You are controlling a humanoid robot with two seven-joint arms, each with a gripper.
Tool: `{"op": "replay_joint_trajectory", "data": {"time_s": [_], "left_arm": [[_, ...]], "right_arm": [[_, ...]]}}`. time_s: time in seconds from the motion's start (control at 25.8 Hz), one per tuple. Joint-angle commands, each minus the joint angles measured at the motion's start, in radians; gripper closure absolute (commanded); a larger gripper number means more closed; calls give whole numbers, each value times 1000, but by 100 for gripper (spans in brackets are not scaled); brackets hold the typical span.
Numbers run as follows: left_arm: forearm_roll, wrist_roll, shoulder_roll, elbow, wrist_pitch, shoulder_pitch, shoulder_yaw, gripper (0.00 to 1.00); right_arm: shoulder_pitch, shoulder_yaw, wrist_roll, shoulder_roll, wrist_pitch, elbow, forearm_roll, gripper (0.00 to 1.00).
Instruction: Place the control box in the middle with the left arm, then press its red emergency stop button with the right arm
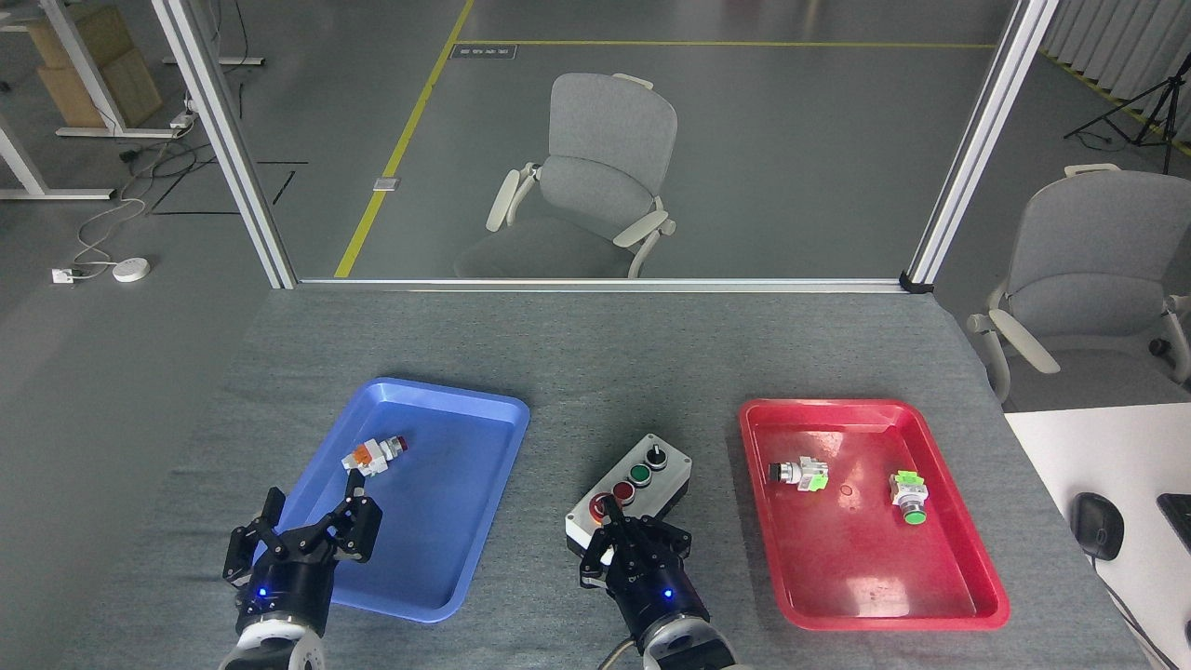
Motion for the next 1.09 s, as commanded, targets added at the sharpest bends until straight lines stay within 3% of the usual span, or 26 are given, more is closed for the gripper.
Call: {"op": "replay_joint_trajectory", "data": {"time_s": [0.0,0.19,0.27,0.35,0.47,0.5,0.78,1.05], "left_arm": [[-1,-1,0,0,-1,0,-5,1],[11,0,-9,2,1,0,-3,1],[14,0,-11,3,2,-1,-3,1],[14,0,-11,5,1,0,-3,1],[14,0,-11,5,1,-1,-3,1],[14,0,-11,5,2,-1,-3,1],[14,0,-11,5,1,-1,-3,1],[14,0,-11,5,1,0,-3,1]], "right_arm": [[-4,-10,14,-5,20,-57,-2,100],[19,-102,14,-30,-10,-167,-49,100],[40,-137,14,-36,-41,-190,-49,92],[71,-188,14,-60,-59,-213,-49,68],[126,-289,14,-88,-59,-256,-49,13],[146,-326,14,-99,-58,-270,-49,4],[217,-487,9,-151,-63,-319,-49,2],[237,-501,-55,-194,-55,-359,-49,2]]}}
